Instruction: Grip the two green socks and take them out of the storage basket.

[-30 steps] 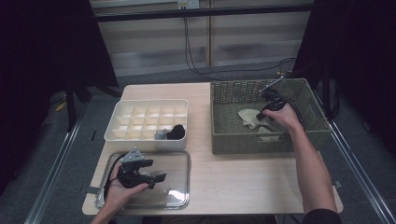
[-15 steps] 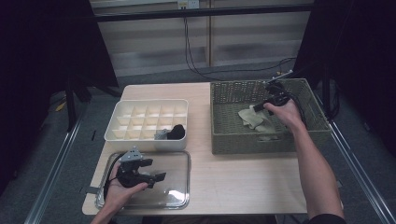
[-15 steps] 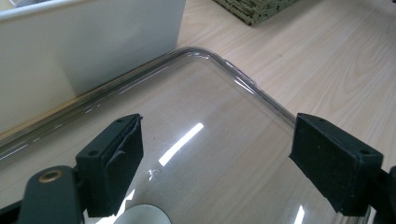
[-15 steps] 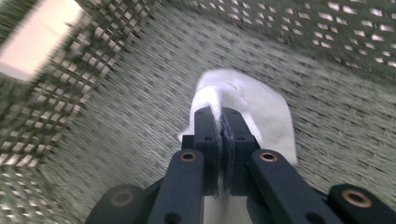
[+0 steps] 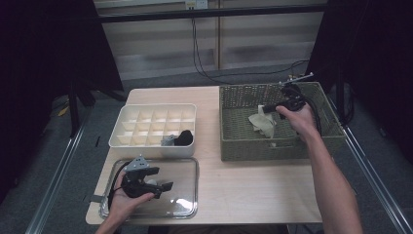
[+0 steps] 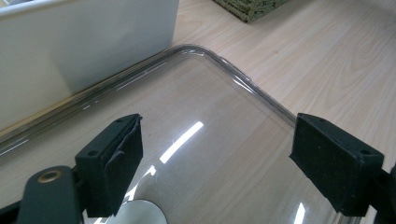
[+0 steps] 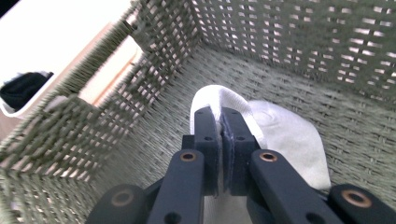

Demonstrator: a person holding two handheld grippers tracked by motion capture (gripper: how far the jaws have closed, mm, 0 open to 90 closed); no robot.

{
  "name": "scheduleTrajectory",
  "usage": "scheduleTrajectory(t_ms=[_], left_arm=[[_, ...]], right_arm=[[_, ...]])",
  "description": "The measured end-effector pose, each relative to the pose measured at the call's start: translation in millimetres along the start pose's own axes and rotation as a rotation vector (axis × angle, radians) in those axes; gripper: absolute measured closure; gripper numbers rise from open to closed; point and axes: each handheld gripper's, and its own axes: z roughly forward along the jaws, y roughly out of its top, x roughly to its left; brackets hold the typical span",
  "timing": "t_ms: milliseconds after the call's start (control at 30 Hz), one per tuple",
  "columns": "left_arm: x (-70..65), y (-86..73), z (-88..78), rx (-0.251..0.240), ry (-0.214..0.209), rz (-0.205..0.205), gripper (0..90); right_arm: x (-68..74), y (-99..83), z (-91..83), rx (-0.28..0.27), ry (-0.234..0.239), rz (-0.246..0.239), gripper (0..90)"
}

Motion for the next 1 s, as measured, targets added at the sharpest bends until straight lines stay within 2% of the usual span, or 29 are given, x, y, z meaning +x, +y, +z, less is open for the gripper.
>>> scheduleTrajectory(t_ms=[33, 633, 700, 1000], left_arm=[[-0.1, 0.0, -0.7, -0.003, -0.001, 0.006, 16.6], [-0.8, 0.3, -1.8, -0.008, 0.001, 0.007, 16.5], [-0.7, 0.4, -1.7, -0.006, -0.001, 0.007, 16.5], [-1.1, 0.5, -0.6, -0.006, -0.002, 0.011, 16.4]], right_arm=[[3.3, 0.7, -3.2, -0.023, 0.007, -0.007, 86.5], [23.7, 5.0, -12.0, -0.141, 0.058, -0.033, 86.4], [27.6, 5.7, -16.0, -0.167, 0.066, -0.038, 86.4], [33.2, 6.1, -23.7, -0.205, 0.09, -0.04, 86.5]])
